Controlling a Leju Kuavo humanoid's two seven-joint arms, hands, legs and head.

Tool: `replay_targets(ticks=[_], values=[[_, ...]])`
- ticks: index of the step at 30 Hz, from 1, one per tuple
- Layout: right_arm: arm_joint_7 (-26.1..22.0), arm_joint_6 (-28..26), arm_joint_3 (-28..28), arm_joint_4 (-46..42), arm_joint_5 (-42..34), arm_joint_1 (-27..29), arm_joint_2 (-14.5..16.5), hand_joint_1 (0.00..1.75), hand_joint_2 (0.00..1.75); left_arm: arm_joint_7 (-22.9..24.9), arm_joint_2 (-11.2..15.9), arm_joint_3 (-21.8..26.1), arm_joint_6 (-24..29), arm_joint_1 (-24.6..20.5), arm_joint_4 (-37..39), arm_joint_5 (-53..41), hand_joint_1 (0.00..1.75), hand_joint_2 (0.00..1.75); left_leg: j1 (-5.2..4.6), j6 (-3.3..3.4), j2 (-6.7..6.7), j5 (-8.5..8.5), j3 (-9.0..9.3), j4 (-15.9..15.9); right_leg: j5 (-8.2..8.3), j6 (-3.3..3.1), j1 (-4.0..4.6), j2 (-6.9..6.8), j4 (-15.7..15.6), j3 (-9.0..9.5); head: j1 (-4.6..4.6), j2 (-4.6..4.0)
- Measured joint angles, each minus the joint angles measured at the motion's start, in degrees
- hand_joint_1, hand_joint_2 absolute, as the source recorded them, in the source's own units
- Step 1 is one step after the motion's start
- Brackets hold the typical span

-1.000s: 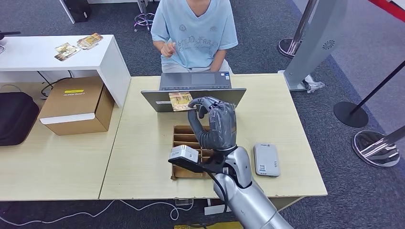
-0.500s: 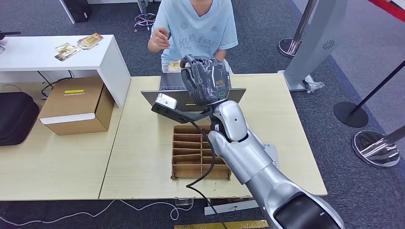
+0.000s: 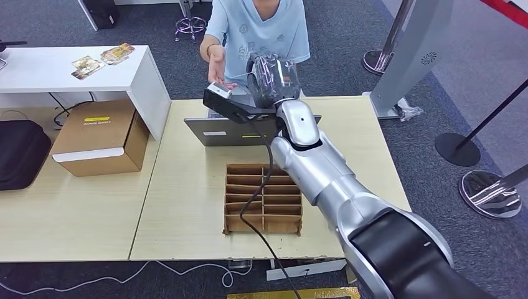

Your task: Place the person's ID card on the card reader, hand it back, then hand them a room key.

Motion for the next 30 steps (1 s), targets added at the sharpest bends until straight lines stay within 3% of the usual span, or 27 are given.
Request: replay_targets(ticks=[18,19,22,23,30], values=[[-0.8,2.1,-4.6,5.6,-4.3,-3.7,0.3,1.73,1.75,0.5,0.0,0.1,1.7,0.4,0.0,1.7,0.00,0.00,0.00,0.00,0.00,0.00,0.00,0.0,0.01,0.01,0.00,0.01,0.0,0.00,0.01,0.00],[-1.0,2.8,-5.1,5.7,-5.2,-3.7,0.5,1.40,1.75,0.6,0.0,0.1,1.7,0.4,0.0,1.8,0.00,0.00,0.00,0.00,0.00,0.00,0.00,0.0,0.01,0.01,0.00,0.01,0.0,0.00,0.00,0.00],[-1.8,5.3,-6.5,5.9,-7.6,-3.7,1.1,0.12,1.75,0.6,0.0,0.1,1.8,0.4,0.0,1.8,0.00,0.00,0.00,0.00,0.01,0.00,0.00,0.0,0.01,0.01,0.00,0.01,0.0,0.00,-0.01,0.00],[-1.9,6.1,-6.9,6.0,-8.1,-3.7,1.4,0.01,1.75,0.6,0.0,0.1,1.8,0.4,0.0,1.9,0.00,0.00,0.00,0.00,0.01,0.00,0.00,0.0,0.01,0.01,0.00,0.01,0.0,0.00,-0.01,0.00],[-2.5,8.6,-8.4,6.1,-9.2,-3.7,2.2,0.00,1.75,0.6,0.1,0.3,1.9,0.6,0.0,2.4,0.00,0.00,0.01,0.00,0.00,0.00,0.00,0.0,0.01,0.01,0.00,0.00,0.0,0.00,0.01,0.00]])
